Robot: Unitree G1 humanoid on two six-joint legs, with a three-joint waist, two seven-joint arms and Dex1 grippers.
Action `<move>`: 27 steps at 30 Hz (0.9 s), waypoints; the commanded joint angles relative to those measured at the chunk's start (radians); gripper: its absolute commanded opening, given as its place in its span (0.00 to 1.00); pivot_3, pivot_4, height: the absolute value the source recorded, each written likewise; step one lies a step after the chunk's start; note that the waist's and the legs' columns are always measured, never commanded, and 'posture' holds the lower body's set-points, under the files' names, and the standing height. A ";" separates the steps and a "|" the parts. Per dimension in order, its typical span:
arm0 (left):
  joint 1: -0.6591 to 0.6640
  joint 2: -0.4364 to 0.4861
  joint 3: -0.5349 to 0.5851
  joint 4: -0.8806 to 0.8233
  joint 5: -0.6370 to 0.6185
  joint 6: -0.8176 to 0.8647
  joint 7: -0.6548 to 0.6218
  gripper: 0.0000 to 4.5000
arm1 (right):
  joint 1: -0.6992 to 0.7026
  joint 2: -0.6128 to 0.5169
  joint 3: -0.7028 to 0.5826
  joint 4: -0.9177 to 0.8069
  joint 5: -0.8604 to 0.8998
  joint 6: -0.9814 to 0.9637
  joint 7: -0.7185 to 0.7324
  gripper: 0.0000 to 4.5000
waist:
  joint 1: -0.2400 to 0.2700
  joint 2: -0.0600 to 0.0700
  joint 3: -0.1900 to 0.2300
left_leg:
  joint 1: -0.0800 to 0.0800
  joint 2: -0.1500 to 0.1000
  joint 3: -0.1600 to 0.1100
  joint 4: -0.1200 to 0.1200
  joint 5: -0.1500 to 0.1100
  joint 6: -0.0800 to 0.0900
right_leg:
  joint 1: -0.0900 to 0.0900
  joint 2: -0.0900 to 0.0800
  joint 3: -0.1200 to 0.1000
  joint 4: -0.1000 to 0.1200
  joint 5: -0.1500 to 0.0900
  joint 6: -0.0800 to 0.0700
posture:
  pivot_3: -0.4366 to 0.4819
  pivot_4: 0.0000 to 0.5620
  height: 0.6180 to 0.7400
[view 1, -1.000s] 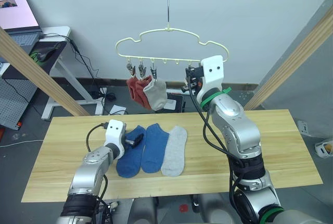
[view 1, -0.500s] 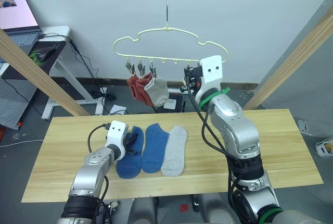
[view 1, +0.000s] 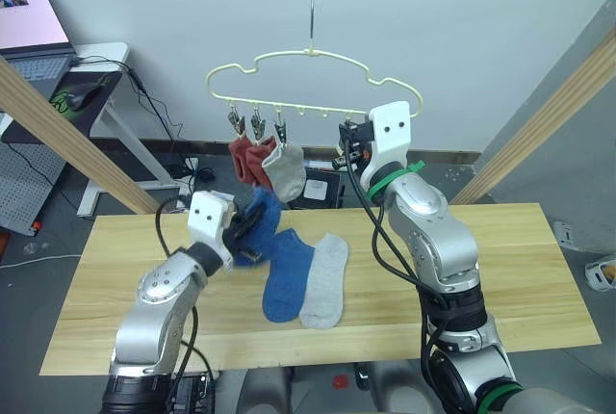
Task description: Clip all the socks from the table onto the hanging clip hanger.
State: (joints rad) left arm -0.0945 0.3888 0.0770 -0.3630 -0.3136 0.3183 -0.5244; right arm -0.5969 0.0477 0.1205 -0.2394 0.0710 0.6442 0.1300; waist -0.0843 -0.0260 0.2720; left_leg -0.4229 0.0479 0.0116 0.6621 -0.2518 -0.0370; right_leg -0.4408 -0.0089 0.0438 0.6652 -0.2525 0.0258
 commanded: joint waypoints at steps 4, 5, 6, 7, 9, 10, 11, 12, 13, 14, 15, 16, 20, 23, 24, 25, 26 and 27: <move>-0.029 0.001 -0.108 0.005 0.158 -0.234 -0.003 0.00 | -0.022 0.017 -0.009 -0.042 0.034 -0.008 0.006 0.00 | -0.001 0.000 0.000 | -0.001 0.000 0.000 -0.001 0.000 0.000 | -0.001 0.000 0.000 -0.001 0.000 0.000 | 0.34 0.50 0.99; -0.039 -0.004 -0.126 0.034 0.193 -0.285 0.006 0.00 | -0.024 0.020 -0.009 -0.046 0.040 -0.005 0.007 0.00 | -0.001 0.000 0.000 | -0.001 0.000 0.000 -0.001 0.000 0.000 | -0.001 0.000 0.000 -0.001 0.000 0.000 | 0.34 0.50 0.99; -0.052 -0.010 -0.146 0.077 0.239 -0.345 0.024 0.00 | -0.026 0.023 -0.010 -0.053 0.049 0.000 0.008 0.00 | -0.001 0.000 0.000 | -0.001 0.000 0.000 -0.001 0.000 0.000 | -0.001 0.000 0.000 -0.001 0.000 0.000 | 0.34 0.50 0.99; -0.065 -0.018 -0.161 0.122 0.276 -0.398 0.042 0.00 | -0.028 0.026 -0.010 -0.057 0.057 0.004 0.009 0.00 | -0.001 0.000 0.000 | -0.001 0.000 -0.001 -0.001 0.000 0.000 | -0.001 0.000 0.000 -0.001 0.000 0.000 | 0.33 0.50 0.99; -0.094 -0.030 -0.182 0.195 0.326 -0.474 0.067 0.00 | -0.031 0.032 -0.011 -0.064 0.069 0.011 0.011 0.00 | -0.002 0.000 0.000 | -0.002 0.000 -0.001 -0.001 0.000 0.000 | -0.001 0.000 -0.001 -0.001 0.000 0.000 | 0.32 0.50 0.99; -0.114 -0.039 -0.192 0.229 0.349 -0.505 0.083 0.00 | -0.032 0.035 -0.012 -0.069 0.077 0.016 0.013 0.00 | -0.002 0.000 0.000 | -0.002 0.000 0.000 -0.001 0.000 0.000 | -0.001 0.000 -0.001 -0.001 0.000 0.000 | 0.32 0.50 0.99; -0.136 -0.049 -0.201 0.263 0.367 -0.525 0.095 0.00 | -0.032 0.038 -0.012 -0.075 0.087 0.023 0.016 0.00 | -0.002 0.000 0.000 | -0.002 0.000 0.000 -0.001 0.000 0.000 | -0.001 0.000 -0.001 -0.001 0.000 0.000 | 0.32 0.50 0.99; -0.151 -0.057 -0.207 0.287 0.378 -0.542 0.104 0.00 | -0.031 0.039 -0.011 -0.079 0.094 0.028 0.018 0.00 | -0.002 0.000 0.000 | -0.002 0.000 -0.001 0.000 0.000 0.000 | -0.001 0.000 -0.002 -0.001 0.000 0.000 | 0.32 0.50 0.99; -0.167 -0.063 -0.212 0.312 0.388 -0.559 0.110 0.00 | -0.031 0.041 -0.010 -0.084 0.101 0.033 0.020 0.00 | -0.002 0.000 0.000 | -0.003 0.000 -0.001 0.000 0.000 0.000 | -0.001 0.000 -0.002 -0.001 0.000 0.000 | 0.32 0.50 0.99; -0.184 -0.068 -0.216 0.339 0.396 -0.572 0.115 0.00 | -0.030 0.044 -0.009 -0.088 0.108 0.039 0.022 0.00 | -0.002 0.000 0.000 | -0.003 0.000 -0.001 0.000 0.000 0.000 | -0.001 0.000 -0.002 -0.001 0.000 0.000 | 0.32 0.50 0.99; -0.200 -0.074 -0.218 0.366 0.403 -0.581 0.120 0.00 | -0.030 0.046 -0.007 -0.093 0.113 0.044 0.024 0.00 | -0.002 0.000 0.000 | -0.003 0.000 -0.001 0.000 0.000 0.000 | -0.001 0.000 -0.003 -0.001 0.000 0.000 | 0.32 0.50 0.99; -0.215 -0.077 -0.220 0.391 0.413 -0.590 0.126 0.00 | -0.030 0.048 -0.006 -0.098 0.118 0.048 0.026 0.00 | -0.002 0.000 0.000 | -0.003 0.000 -0.001 0.000 0.000 0.000 | -0.002 0.000 -0.003 -0.001 0.000 0.000 | 0.31 0.50 0.99; -0.267 -0.090 -0.229 0.474 0.431 -0.608 0.135 0.00 | -0.029 0.050 0.000 -0.110 0.133 0.060 0.030 0.00 | -0.006 0.000 0.000 | -0.003 0.000 -0.001 0.000 0.000 0.001 | -0.002 0.000 -0.003 -0.001 0.000 0.000 | 0.31 0.49 0.99; -0.289 -0.093 -0.233 0.508 0.432 -0.609 0.128 0.00 | -0.029 0.050 0.003 -0.112 0.136 0.060 0.030 0.00 | -0.006 0.000 0.000 | -0.004 0.000 -0.001 0.000 0.000 0.001 | -0.002 0.001 -0.003 -0.001 0.000 0.000 | 0.31 0.49 0.99; -0.294 -0.091 -0.238 0.522 0.434 -0.609 0.120 0.00 | -0.030 0.051 0.003 -0.114 0.137 0.059 0.031 0.00 | -0.005 0.000 0.000 | -0.004 0.000 -0.001 0.000 0.000 0.001 | -0.002 0.001 -0.003 -0.001 0.000 0.000 | 0.31 0.49 0.99; -0.298 -0.092 -0.238 0.534 0.433 -0.613 0.118 0.00 | -0.030 0.051 0.004 -0.114 0.137 0.059 0.032 0.00 | -0.005 0.000 0.000 | -0.004 0.000 -0.001 0.000 0.000 0.001 | -0.002 0.001 -0.003 -0.001 0.000 0.000 | 0.30 0.49 0.99; -0.303 -0.094 -0.238 0.542 0.432 -0.615 0.117 0.00 | -0.030 0.052 0.004 -0.115 0.138 0.058 0.032 0.00 | -0.005 0.000 0.000 | -0.004 0.000 -0.001 0.000 0.000 0.001 | -0.002 0.001 -0.003 -0.001 0.000 0.000 | 0.30 0.49 0.99; -0.309 -0.094 -0.239 0.548 0.433 -0.620 0.116 0.00 | -0.030 0.052 0.004 -0.115 0.138 0.059 0.033 0.00 | -0.005 0.000 0.000 | -0.004 0.000 -0.001 0.000 0.000 0.001 | -0.002 0.000 -0.003 -0.001 0.000 0.000 | 0.30 0.49 0.99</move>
State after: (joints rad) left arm -0.3906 0.3037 -0.1519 0.1912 0.1205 -0.2729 -0.4056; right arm -0.6090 0.0867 0.1108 -0.2808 0.1816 0.7213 0.1513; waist -0.0898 -0.0260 0.2720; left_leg -0.4268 0.0478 0.0108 0.6620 -0.2520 -0.0364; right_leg -0.4430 -0.0084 0.0405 0.6642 -0.2524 0.0258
